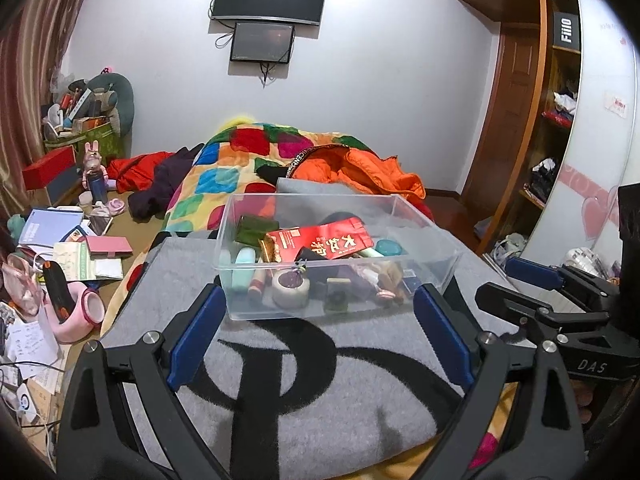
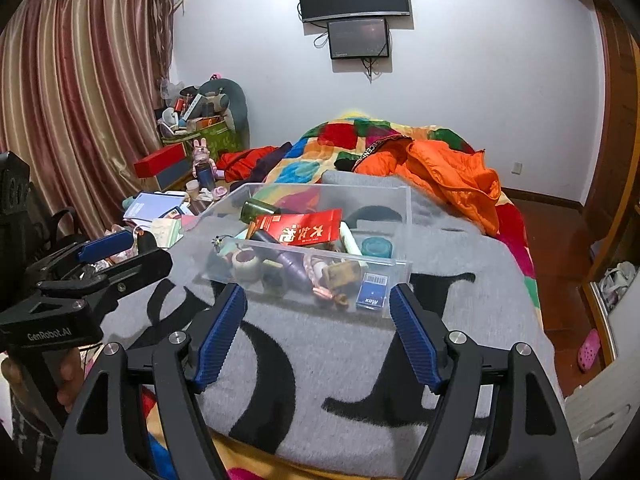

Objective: Organize objects

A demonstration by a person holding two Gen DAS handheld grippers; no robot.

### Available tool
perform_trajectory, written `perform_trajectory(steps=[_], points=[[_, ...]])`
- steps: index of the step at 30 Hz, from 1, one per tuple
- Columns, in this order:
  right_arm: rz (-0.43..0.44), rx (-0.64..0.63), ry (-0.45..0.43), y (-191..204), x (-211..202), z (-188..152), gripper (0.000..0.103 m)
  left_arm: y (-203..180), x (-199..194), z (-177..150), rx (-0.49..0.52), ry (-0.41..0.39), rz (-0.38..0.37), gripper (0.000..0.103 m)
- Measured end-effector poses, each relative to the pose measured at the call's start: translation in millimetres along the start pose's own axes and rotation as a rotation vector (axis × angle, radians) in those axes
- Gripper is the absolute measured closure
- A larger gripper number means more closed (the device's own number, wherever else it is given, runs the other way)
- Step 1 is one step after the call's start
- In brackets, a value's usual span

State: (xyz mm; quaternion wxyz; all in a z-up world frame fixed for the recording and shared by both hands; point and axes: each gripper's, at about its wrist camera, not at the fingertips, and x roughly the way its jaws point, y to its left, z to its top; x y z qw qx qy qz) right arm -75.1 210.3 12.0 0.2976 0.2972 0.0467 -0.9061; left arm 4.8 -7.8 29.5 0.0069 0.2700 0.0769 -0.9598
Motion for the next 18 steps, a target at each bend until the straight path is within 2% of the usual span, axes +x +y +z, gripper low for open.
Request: perform_trajectory(steps=[18], points=[[-0.004,0.012,0.017,-0.1,3.8,-3.5,0.031,-2.8,3.8,-0.4,0.011,0.009,-0.008,0.007]])
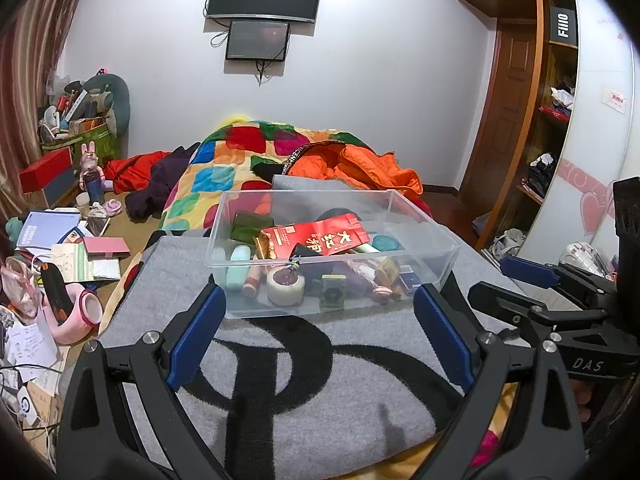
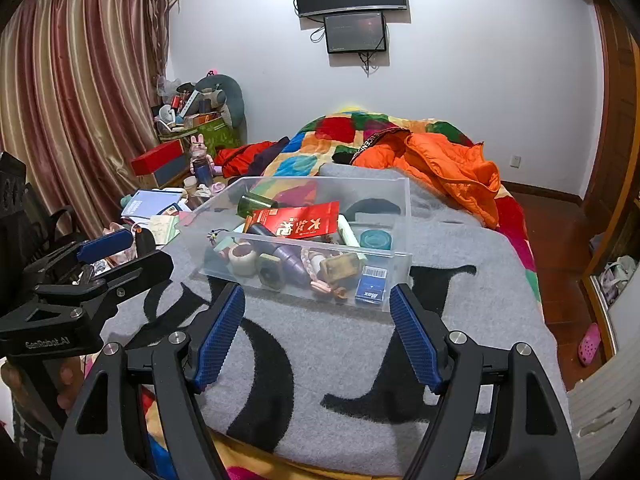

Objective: Organize objects

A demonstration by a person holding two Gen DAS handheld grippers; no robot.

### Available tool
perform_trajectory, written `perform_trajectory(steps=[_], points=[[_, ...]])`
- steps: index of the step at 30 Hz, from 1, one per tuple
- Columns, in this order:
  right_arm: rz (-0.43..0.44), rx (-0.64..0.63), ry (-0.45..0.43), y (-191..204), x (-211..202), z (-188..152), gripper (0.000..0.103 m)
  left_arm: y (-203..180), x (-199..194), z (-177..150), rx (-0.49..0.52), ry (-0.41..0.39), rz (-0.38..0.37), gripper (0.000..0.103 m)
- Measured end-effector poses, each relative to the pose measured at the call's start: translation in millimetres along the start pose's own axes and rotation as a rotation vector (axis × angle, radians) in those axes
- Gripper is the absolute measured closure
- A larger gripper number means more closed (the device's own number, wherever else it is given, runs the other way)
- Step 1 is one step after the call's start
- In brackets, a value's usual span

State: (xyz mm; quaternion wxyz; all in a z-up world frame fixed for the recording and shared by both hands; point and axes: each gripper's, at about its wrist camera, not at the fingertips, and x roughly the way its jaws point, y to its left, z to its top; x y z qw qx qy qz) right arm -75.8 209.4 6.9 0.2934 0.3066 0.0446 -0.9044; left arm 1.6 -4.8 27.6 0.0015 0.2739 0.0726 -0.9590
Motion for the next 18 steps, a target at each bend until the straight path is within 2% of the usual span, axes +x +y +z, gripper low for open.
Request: perform_trajectory(steps=[18], points=[[0.006,0.014,0.005,-0.5,1.2,-0.9,0.031,-1.3,1.5,-3.5,0.001,0.011,-0.007,0.007]])
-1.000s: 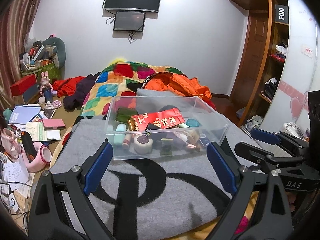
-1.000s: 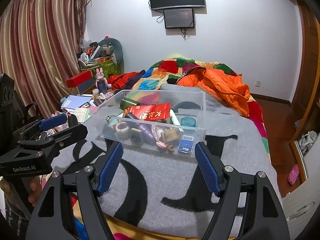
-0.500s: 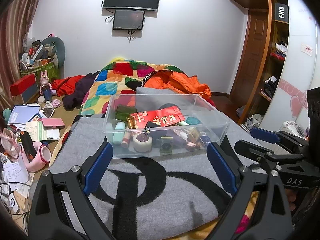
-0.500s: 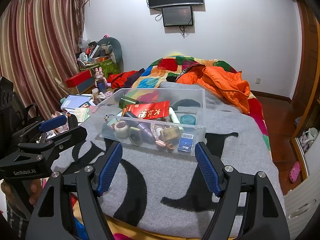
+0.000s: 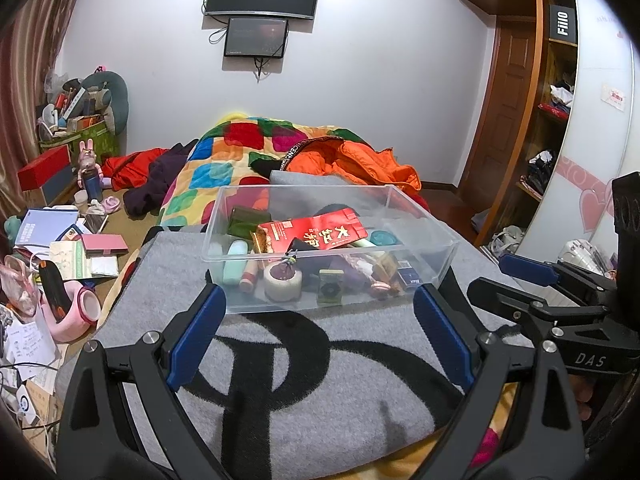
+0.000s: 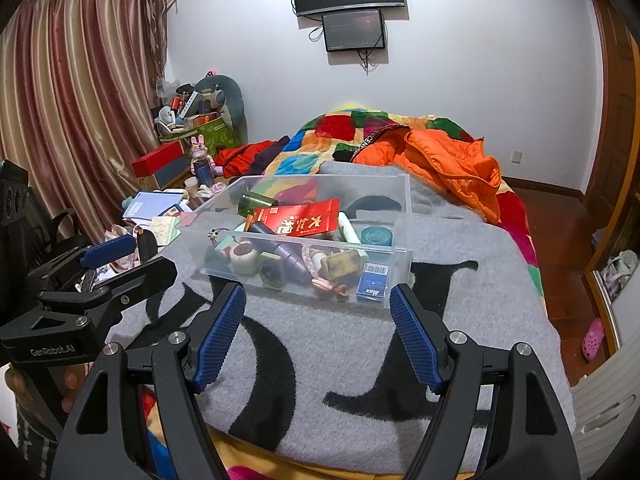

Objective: Organize objects

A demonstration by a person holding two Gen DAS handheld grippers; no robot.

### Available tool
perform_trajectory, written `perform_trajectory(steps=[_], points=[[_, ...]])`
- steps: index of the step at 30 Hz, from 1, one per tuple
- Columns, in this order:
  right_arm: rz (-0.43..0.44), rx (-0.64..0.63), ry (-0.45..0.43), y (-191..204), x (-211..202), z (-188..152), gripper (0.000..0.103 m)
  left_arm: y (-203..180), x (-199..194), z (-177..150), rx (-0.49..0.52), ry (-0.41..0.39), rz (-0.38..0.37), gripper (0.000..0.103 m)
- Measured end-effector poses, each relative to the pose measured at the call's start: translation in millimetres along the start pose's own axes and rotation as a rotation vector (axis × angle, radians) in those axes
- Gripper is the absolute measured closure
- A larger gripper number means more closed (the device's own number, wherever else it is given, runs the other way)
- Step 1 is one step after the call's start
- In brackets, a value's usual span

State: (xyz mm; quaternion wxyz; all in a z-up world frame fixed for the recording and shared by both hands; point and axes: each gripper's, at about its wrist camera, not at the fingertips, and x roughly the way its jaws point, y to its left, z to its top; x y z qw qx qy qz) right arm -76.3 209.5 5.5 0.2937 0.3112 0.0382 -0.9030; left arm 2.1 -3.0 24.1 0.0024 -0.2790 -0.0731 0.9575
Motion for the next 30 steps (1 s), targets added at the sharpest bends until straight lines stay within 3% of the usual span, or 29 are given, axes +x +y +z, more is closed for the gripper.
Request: perform_trajectory(steps=[21,30], points=[[0.005,0.008,0.006,0.9,0.3,-4.0,0.031,-2.4,3.6,-1.6,-0.004,-0.005,0.005,0.007],[0.006,0.012,0.010,0.8,0.5,-4.6,0.031,0.0,7.8,-2.9,-0.030,0.025,-0.028,0.007]])
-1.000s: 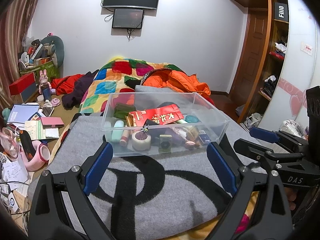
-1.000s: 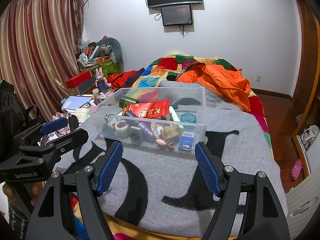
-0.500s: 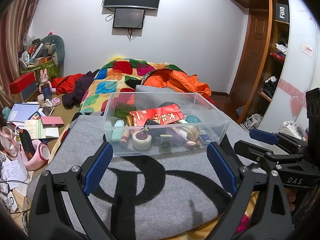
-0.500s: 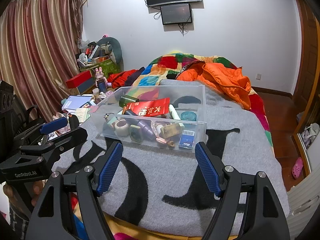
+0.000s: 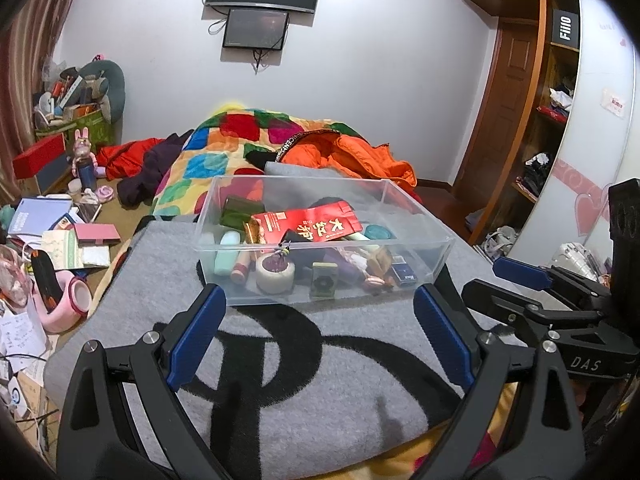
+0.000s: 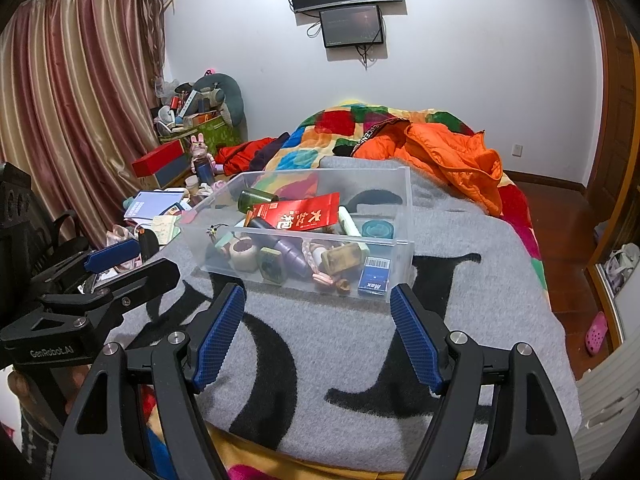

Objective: Organize objects

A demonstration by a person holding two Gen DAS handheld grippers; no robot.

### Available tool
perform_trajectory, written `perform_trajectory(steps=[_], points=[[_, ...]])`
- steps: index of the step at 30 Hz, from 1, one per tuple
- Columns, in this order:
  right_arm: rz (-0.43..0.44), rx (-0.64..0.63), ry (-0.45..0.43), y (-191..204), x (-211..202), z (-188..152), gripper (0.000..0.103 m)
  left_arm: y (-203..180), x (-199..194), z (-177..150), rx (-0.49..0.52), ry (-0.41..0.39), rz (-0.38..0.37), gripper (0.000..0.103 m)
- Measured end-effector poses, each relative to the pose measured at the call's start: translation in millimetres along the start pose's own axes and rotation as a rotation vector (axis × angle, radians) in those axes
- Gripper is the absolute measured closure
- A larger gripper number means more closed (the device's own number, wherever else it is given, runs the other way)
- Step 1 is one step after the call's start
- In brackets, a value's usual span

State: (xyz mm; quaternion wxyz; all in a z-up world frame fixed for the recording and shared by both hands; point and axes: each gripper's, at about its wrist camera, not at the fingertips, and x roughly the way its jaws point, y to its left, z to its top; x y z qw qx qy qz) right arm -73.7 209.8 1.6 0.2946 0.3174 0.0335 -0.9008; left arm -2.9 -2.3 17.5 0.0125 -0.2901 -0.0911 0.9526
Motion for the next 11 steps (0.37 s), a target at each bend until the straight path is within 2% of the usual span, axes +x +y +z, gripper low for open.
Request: perform_trajectory(steps=[5,11], points=[[0.000,0.003,0.001,0.7,0.2,-1.2,0.026,0.0,-1.5,-1.2,0.005,-0.012,0.004,0.007],[0.001,0.007,0.002,0.8,0.4,-2.1,0.026,-2.2,-1.3,-1.5,0.007,-0.006,-0.003,0.007]])
